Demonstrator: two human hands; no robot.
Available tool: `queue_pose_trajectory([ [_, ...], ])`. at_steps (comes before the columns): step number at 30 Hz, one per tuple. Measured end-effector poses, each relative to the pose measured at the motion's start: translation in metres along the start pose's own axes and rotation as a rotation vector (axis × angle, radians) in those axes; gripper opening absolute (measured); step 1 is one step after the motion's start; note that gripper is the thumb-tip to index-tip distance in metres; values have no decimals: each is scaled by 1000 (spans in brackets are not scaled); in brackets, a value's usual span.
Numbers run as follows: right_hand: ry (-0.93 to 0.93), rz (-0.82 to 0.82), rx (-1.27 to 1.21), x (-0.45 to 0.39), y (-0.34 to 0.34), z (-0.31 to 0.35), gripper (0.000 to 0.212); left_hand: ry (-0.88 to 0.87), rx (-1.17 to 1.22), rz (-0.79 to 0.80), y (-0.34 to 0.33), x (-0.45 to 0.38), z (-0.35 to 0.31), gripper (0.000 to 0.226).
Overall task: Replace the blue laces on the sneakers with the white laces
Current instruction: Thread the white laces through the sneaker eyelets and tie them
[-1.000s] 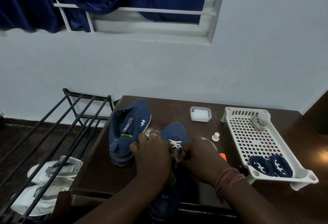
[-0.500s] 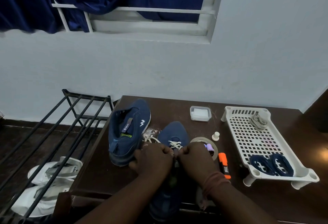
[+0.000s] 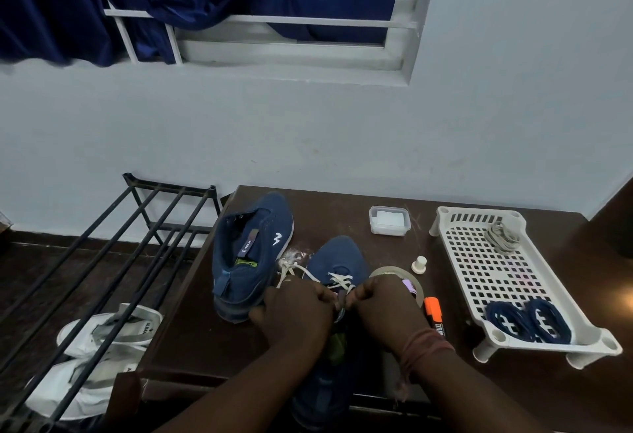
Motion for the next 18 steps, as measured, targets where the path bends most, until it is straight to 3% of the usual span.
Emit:
queue_pose_trajectory([
  [6, -2, 14, 21, 0, 3, 0, 21, 6, 148, 180, -28, -9, -1, 18],
  [13, 12, -50, 23, 1, 1, 0, 19, -139, -126, -77, 4, 1, -14, 23],
  [18, 18, -58, 22, 2, -3, 2, 18, -249, -363, -148, 10, 10, -29, 36],
])
Point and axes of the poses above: each hand's wrist, its own x-axis away from the middle knuckle, its own y-axis out of the back of the hand, z = x × y, the point moved 9 cm from there along -x, towards the middle knuckle, and after that the axes turned 3 degrees about -x, right-handed, at the moved point
